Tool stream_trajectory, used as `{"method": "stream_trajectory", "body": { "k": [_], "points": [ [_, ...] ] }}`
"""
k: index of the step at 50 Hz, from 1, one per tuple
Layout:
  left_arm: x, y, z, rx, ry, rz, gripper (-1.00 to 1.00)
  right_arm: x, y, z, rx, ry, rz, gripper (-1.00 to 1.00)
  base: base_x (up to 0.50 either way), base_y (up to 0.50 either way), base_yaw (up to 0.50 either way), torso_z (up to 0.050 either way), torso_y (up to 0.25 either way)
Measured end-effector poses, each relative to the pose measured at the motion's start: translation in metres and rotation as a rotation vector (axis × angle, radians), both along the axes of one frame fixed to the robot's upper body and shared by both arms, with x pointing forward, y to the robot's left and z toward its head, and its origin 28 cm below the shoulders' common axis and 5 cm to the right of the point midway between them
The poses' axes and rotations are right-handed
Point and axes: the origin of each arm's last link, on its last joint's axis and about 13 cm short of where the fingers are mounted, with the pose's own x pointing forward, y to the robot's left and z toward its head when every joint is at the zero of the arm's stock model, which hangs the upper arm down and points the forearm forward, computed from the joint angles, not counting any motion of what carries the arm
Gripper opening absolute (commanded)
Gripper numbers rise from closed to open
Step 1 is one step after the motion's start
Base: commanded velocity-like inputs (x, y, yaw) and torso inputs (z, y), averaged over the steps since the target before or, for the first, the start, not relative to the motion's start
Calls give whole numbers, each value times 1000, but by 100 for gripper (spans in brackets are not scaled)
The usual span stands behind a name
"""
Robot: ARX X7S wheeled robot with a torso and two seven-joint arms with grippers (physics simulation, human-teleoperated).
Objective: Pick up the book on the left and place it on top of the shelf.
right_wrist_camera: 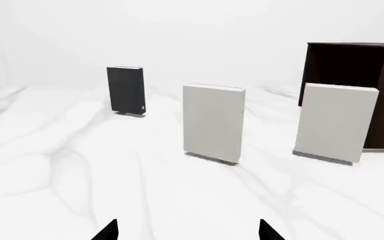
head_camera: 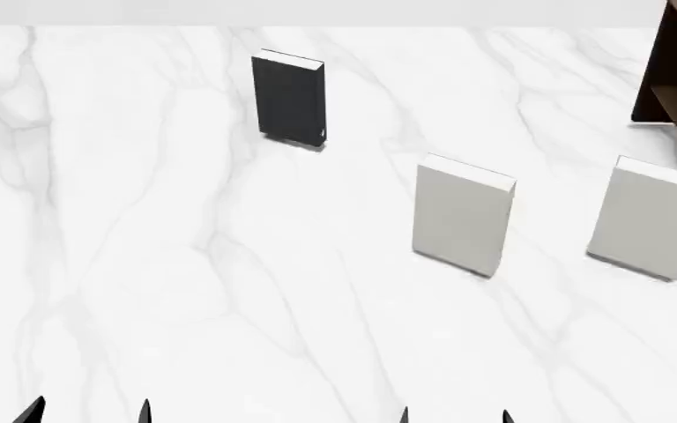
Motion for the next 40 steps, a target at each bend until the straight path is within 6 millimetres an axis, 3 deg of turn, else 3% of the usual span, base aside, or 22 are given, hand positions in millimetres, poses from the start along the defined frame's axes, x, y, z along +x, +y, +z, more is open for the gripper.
{"method": "stream_trajectory", "body": {
  "k": [24,35,40],
  "points": [
    [0,-1,-1,7,15,5,100,0,1,-2,-15,6,1,100,0,0,0,0,0],
    [0,0,-1,13,11,3,100,0,1,-2,-6,18,8,100,0,-477,0,0,0],
    [0,-2,-1,10,9,-3,100,0,0,-1,-13,20,-1,100,0,-62,0,0,0]
  ]
}}
